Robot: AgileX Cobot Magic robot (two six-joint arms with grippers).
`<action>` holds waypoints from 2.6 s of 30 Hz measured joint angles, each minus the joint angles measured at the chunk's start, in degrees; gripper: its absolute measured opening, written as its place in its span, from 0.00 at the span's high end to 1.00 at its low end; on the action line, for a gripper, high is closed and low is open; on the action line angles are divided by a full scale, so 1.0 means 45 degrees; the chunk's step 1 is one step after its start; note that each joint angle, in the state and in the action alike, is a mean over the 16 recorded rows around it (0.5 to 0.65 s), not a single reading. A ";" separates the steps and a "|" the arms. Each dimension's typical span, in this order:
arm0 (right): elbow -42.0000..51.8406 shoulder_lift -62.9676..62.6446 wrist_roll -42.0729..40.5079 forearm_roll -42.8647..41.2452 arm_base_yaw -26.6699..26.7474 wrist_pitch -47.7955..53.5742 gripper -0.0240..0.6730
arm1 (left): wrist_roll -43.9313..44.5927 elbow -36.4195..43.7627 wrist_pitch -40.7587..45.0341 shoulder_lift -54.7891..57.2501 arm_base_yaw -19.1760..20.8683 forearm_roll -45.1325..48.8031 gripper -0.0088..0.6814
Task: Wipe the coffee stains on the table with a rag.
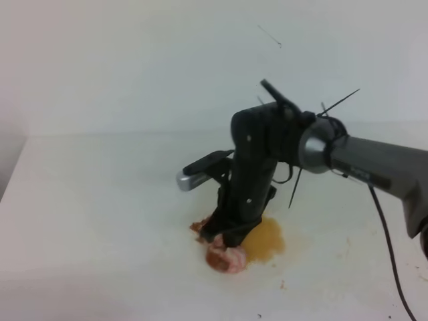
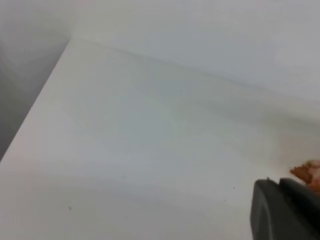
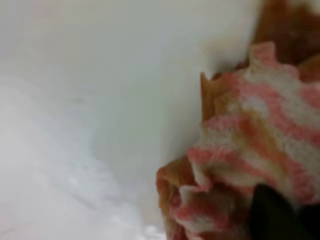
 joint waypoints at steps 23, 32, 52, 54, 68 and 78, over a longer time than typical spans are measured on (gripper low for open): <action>-0.0003 -0.1373 -0.2167 0.1523 -0.1404 0.0418 0.94 | 0.0000 0.0000 0.0000 0.0004 0.0001 0.0000 0.99; 0.0478 -0.2747 -0.2347 0.2004 -0.1101 0.0653 0.94 | 0.0000 0.0000 0.0000 0.0007 0.0002 0.0000 0.99; 0.6153 -0.4234 -0.3124 0.1837 -0.0925 -0.4134 0.94 | 0.0000 -0.0130 0.0000 -0.0007 -0.0002 0.0001 0.99; 0.6325 -0.4108 -0.3207 0.1660 -0.0925 -0.4388 0.94 | 0.0000 -0.0130 0.0000 -0.0011 -0.0002 0.0001 0.99; 0.6441 -0.3185 -0.2079 -0.0671 -0.1556 -0.5257 0.94 | 0.0000 -0.0324 0.0000 0.0000 0.0000 0.0002 0.99; 0.6464 -0.3494 -0.1826 -0.0918 -0.2278 -0.6088 0.94 | 0.0000 -0.0324 0.0000 0.0004 0.0001 0.0002 0.99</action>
